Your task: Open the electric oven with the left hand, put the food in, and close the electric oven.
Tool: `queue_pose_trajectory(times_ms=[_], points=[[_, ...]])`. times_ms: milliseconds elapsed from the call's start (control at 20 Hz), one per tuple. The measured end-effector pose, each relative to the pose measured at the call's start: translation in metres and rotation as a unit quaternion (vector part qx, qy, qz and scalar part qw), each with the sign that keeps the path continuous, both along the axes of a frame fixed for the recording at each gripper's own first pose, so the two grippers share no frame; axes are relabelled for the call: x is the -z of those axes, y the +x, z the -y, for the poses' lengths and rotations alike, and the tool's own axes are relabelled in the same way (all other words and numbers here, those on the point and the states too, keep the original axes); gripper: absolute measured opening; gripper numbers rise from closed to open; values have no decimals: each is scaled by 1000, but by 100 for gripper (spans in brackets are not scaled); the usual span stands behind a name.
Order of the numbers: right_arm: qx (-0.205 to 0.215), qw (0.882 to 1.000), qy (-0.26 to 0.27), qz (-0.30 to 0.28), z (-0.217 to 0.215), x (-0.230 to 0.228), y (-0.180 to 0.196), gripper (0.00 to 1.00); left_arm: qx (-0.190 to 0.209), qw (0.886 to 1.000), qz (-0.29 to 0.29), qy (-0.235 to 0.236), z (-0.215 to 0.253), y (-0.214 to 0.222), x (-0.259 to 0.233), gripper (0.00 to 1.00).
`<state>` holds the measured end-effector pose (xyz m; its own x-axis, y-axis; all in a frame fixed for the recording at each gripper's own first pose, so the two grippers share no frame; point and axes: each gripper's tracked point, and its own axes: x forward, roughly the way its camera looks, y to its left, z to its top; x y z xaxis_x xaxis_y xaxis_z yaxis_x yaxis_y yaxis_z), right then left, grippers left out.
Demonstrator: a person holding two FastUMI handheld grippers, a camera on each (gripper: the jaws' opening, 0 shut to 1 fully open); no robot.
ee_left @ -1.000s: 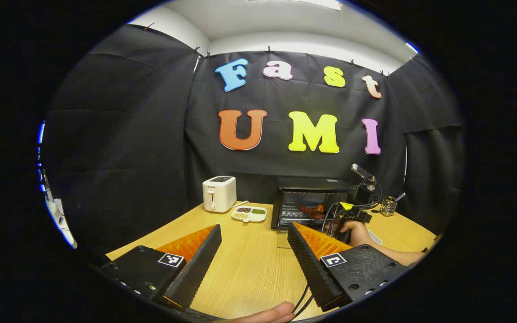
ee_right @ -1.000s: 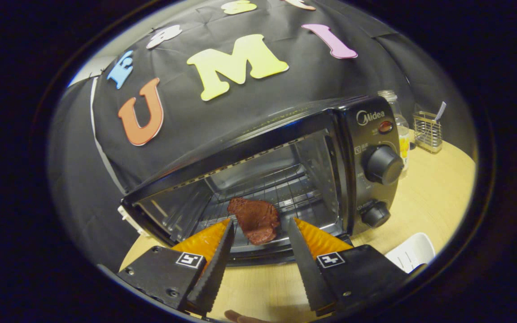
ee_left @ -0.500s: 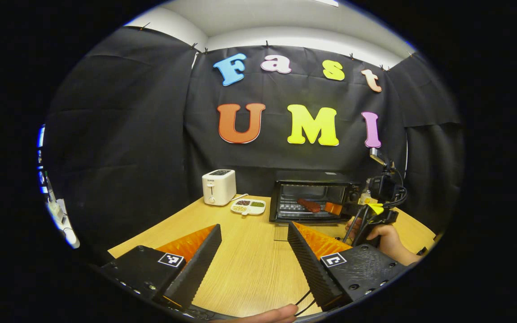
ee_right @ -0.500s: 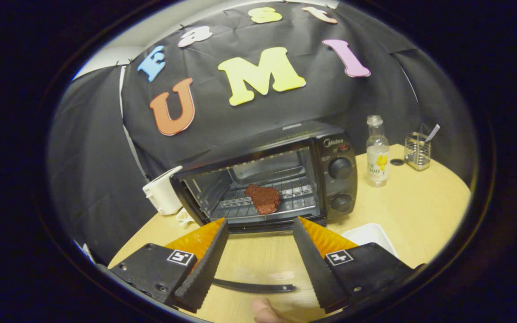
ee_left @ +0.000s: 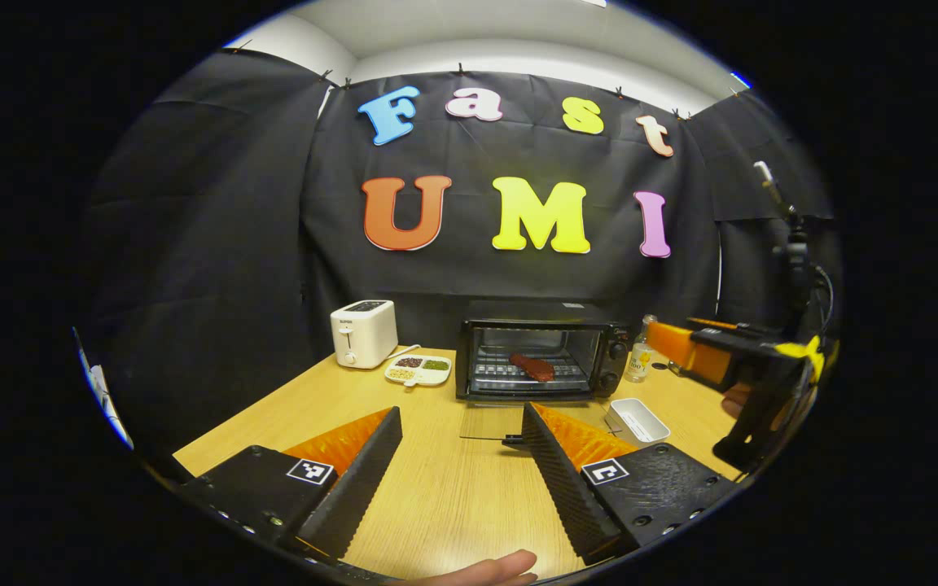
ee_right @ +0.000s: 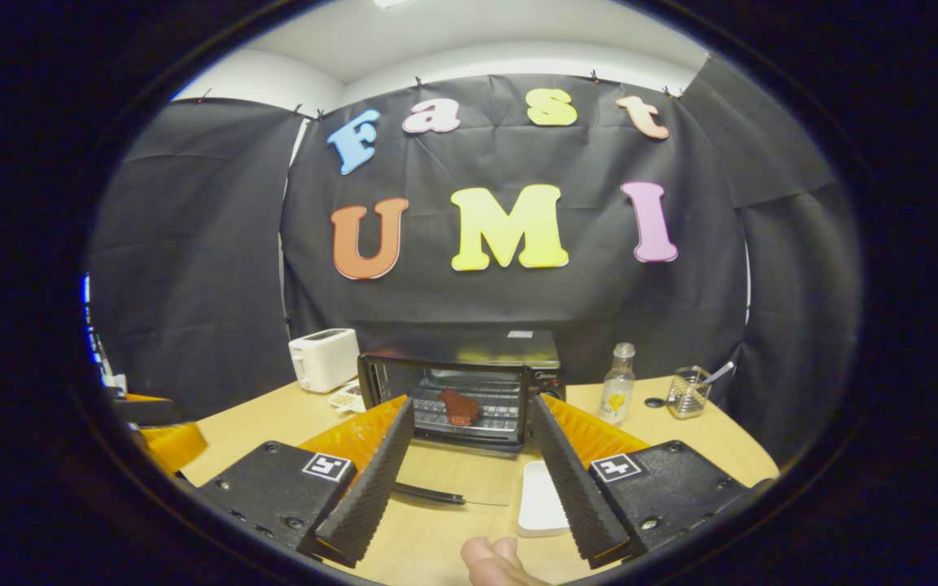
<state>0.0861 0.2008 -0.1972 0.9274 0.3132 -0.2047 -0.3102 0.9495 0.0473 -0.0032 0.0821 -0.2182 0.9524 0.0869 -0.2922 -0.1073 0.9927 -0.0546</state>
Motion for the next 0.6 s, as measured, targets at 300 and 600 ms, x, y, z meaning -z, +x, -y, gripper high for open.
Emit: queue_pose_trajectory(times_ms=[300, 600], points=[[45, 996, -15, 75, 70, -84, -42, 92, 38, 997, -66, -2, 37, 33, 52, 95], [82, 989, -4, 119, 130, -136, -62, 92, 79, 989, -121, -13, 83, 63, 105, 95]])
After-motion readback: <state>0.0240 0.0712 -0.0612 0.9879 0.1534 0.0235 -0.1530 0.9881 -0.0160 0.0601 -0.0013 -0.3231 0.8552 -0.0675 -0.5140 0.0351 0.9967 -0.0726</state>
